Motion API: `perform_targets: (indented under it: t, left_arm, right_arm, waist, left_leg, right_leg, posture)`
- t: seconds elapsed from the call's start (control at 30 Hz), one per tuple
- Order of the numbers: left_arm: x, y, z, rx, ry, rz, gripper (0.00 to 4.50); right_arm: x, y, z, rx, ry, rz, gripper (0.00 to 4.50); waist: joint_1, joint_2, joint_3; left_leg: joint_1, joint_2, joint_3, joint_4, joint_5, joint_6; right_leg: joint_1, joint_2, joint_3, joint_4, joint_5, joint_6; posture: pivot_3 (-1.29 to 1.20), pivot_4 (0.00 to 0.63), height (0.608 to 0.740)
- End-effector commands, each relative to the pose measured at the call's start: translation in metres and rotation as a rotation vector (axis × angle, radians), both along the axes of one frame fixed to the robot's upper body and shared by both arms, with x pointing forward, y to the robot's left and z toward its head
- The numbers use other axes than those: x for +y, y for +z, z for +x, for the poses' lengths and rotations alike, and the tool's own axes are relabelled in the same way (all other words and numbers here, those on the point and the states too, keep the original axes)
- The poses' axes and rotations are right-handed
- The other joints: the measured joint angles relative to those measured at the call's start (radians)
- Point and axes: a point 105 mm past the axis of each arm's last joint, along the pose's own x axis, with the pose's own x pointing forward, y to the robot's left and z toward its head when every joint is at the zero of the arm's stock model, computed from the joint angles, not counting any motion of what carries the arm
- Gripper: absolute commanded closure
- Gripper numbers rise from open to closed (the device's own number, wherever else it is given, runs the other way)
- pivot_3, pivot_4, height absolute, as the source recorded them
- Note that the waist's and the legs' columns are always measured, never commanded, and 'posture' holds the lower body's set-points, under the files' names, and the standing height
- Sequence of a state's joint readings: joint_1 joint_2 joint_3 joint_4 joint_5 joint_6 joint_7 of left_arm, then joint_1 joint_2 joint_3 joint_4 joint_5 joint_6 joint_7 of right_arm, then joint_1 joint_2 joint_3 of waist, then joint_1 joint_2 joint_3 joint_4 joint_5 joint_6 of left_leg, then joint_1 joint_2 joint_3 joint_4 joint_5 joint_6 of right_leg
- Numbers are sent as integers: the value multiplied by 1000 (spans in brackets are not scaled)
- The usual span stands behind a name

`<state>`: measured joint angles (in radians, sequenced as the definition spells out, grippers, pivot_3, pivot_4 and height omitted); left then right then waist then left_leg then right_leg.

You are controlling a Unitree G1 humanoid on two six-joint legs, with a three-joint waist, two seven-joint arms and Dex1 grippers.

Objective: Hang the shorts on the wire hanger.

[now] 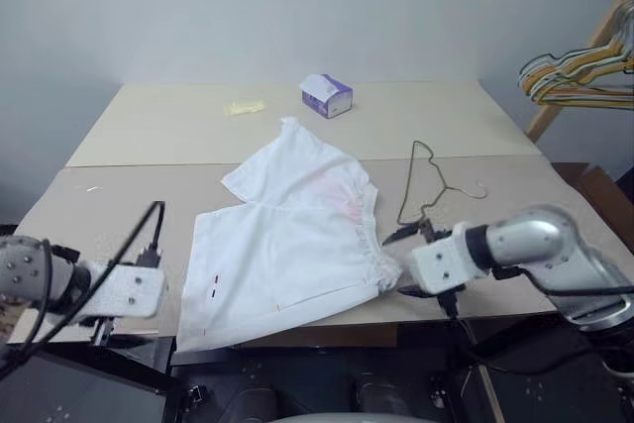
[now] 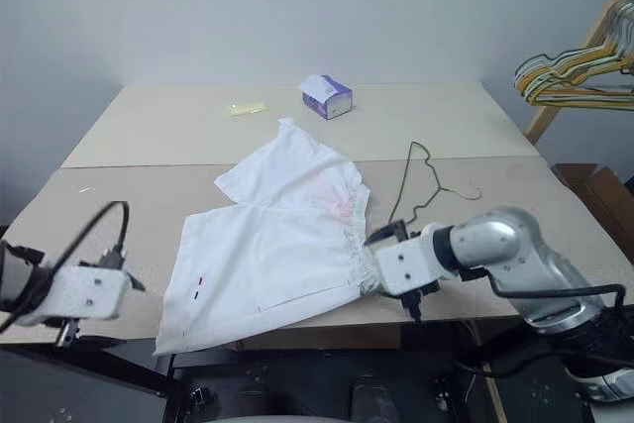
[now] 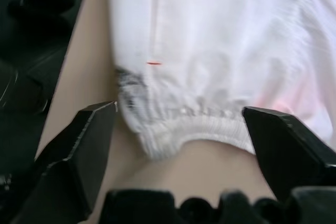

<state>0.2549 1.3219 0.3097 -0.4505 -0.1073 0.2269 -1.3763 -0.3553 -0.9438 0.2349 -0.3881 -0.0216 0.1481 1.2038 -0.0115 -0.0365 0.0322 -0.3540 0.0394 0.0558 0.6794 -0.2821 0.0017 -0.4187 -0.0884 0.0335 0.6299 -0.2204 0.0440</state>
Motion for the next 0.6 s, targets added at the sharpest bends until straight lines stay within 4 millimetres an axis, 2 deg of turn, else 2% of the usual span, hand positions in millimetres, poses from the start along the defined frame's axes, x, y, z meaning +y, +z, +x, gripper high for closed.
perform_targets:
  t: [0.03,0.2,0.33,0.6]
  left_arm:
    - [-11,20,19,-124,8,-141,40]
    - [-28,25,55,-296,35,-247,40]
    - [-42,19,66,-314,-6,-264,40]
    - [-64,18,78,-344,-78,-312,40]
  right_arm:
    - [-12,21,34,-29,-288,135,0]
    - [-20,14,80,26,-700,337,0]
    - [-20,-4,107,94,-945,448,0]
    - [-23,-37,140,99,-1157,483,0]
  waist:
    - [-1,0,0]
    - [-2,0,0]
    - [-8,0,-1]
    - [-21,0,-1]
  left_leg:
    - [0,0,0,0,0,0]
    - [-1,0,0,0,0,0]
    - [-2,-1,-1,0,0,0]
    - [-5,-1,-1,0,0,0]
  right_leg:
    - [0,0,0,0,0,0]
    - [0,1,0,0,3,-3]
    - [-1,1,2,0,4,-3]
    - [-3,0,2,-1,5,-2]
  posture:
    - [36,0,740]
    - [14,0,740]
    - [0,0,740]
    - [-16,0,740]
